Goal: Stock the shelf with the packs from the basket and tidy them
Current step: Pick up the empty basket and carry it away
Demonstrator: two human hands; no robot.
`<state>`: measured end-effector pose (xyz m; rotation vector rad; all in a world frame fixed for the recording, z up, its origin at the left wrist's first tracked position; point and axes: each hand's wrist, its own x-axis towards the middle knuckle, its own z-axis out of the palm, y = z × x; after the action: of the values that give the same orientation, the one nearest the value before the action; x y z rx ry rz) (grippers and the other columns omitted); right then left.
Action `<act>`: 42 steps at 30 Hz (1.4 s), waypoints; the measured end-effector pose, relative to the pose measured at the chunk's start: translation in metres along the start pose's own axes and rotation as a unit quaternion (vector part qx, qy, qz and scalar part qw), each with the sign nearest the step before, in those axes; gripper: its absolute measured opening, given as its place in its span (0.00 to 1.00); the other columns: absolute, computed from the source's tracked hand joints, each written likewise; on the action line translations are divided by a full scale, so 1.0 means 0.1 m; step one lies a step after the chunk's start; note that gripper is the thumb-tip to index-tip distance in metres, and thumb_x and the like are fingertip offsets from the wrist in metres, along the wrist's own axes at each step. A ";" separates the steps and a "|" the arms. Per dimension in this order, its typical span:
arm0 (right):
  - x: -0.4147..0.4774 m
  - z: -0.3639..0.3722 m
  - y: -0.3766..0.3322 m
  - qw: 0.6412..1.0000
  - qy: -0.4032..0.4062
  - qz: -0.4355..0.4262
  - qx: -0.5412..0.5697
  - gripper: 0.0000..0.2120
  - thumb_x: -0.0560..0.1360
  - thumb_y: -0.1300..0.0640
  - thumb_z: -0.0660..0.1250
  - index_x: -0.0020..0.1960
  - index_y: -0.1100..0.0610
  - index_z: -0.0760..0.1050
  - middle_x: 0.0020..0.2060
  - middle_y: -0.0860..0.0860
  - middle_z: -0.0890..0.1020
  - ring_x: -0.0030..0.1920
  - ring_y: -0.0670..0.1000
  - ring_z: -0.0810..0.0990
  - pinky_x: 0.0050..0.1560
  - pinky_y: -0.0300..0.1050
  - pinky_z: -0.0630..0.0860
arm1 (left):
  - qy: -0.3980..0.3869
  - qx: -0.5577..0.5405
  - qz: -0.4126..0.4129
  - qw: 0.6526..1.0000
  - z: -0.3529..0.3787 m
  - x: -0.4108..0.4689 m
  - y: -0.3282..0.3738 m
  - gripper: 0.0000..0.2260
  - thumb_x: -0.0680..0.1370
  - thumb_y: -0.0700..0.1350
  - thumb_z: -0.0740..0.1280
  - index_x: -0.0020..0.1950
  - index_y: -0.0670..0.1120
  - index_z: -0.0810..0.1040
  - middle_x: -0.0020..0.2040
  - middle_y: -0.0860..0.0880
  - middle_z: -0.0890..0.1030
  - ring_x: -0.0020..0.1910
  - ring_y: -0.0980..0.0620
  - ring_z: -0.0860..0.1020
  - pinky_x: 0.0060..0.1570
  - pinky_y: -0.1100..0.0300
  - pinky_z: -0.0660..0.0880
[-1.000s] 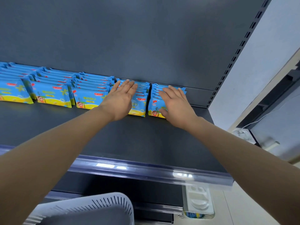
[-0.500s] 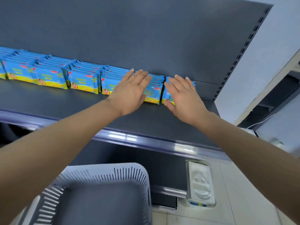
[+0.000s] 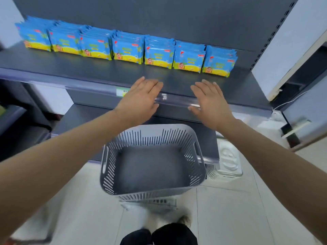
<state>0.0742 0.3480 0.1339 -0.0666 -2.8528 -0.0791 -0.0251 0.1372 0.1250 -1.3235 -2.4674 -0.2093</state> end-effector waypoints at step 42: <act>-1.57 0.95 0.63 0.501 0.026 0.609 0.614 0.13 0.79 0.55 0.61 0.40 0.62 0.72 0.22 0.54 0.76 0.17 0.46 0.74 0.17 0.33 0.69 | -0.117 -0.556 -0.593 0.570 1.19 -0.73 -0.01 0.16 0.80 0.37 0.52 0.32 0.44 0.62 0.14 0.51 0.64 0.10 0.57 0.59 0.17 0.76 0.56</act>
<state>0.2009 0.4106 0.0011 -1.5289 -1.4390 1.9775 -0.0150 0.1132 -0.0120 0.5841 -2.9661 -2.2519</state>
